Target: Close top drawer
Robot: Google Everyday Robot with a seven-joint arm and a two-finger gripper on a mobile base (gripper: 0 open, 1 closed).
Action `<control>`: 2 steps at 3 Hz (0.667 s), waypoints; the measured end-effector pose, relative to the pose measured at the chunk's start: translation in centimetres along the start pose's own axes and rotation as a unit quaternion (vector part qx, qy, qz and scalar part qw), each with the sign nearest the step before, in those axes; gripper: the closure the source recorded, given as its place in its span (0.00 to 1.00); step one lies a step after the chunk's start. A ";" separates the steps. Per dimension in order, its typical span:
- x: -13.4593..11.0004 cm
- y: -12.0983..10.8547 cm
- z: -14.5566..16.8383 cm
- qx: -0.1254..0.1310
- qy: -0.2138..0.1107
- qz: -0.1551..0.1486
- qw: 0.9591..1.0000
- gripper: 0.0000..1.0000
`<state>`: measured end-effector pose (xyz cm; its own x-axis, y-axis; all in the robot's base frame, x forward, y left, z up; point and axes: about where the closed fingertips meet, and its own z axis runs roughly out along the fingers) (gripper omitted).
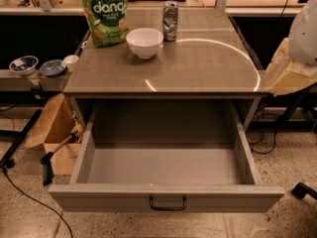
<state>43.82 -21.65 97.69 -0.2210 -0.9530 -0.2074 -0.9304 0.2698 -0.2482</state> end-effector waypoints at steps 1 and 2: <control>-0.2 0.0 -0.2 0.005 -0.005 0.000 1.000 1.00; 0.5 1.5 -1.3 0.000 -0.015 -0.009 1.000 1.00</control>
Offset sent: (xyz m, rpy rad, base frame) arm -0.0577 -0.0140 0.0130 0.0528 0.0196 0.0776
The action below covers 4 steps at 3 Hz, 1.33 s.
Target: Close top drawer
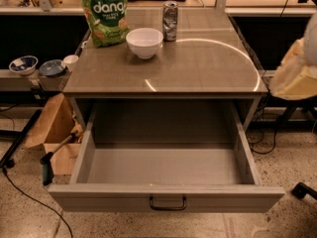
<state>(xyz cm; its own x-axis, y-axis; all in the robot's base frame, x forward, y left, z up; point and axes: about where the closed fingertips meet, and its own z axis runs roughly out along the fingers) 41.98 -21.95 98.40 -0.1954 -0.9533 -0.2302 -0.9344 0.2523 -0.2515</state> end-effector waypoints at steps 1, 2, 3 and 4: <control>1.5 2.4 -1.7 -0.006 -0.004 -0.003 1.000 1.00; 3.3 4.7 -2.8 -0.012 -0.001 -0.003 1.000 1.00; 4.4 6.6 -3.4 -0.015 -0.002 0.004 1.000 1.00; 5.0 8.2 -3.0 -0.001 0.016 0.014 1.000 1.00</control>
Offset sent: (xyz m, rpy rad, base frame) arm -0.1001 -0.0440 -0.0002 -0.0002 0.0750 0.0140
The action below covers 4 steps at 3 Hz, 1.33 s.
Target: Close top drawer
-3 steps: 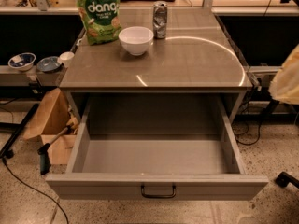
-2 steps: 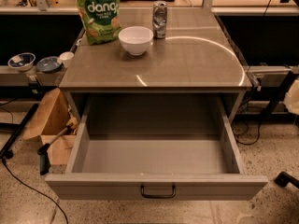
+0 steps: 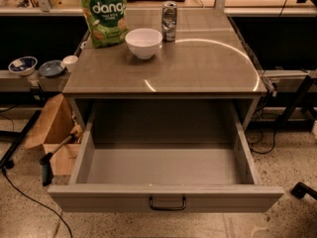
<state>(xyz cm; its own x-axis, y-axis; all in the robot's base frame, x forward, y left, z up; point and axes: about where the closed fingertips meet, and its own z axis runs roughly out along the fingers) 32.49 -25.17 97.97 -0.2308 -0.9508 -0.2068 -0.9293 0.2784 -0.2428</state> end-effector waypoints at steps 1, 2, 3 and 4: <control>0.8 2.1 3.3 -0.009 0.027 0.025 0.999 1.00; 0.8 2.1 3.3 -0.009 0.027 0.025 0.999 1.00; -0.1 2.4 3.0 -0.007 0.003 0.010 1.000 1.00; -2.1 3.3 2.5 -0.016 -0.041 -0.023 0.999 1.00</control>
Offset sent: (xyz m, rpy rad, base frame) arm -0.0091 0.0019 -0.0299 -0.0275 0.0256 -0.0492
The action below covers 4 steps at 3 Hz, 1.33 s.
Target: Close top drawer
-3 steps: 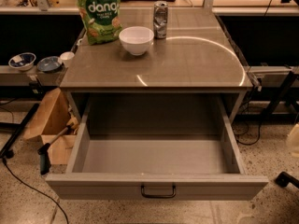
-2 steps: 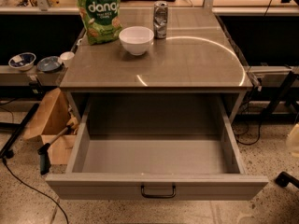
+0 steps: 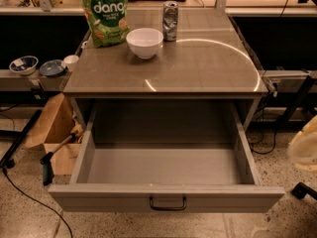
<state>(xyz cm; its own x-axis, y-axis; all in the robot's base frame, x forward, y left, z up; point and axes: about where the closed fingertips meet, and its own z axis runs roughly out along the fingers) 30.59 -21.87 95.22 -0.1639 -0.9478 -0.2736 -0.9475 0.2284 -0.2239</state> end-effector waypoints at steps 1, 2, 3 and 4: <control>-1.7 1.9 -0.1 -0.020 -0.035 -0.035 0.999 1.00; -2.7 4.0 0.4 -0.037 -0.056 -0.061 0.996 1.00; -4.5 8.1 4.0 -0.074 -0.056 -0.071 0.993 1.00; -4.9 8.0 3.5 -0.064 -0.051 -0.076 0.994 1.00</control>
Offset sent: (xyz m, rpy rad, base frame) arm -0.0547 0.0480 -0.0256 0.1342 0.0700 0.2288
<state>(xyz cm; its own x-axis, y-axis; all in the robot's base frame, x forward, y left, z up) 24.77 -14.64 91.54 0.0073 -0.9402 -0.3406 -0.9872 0.0474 -0.1520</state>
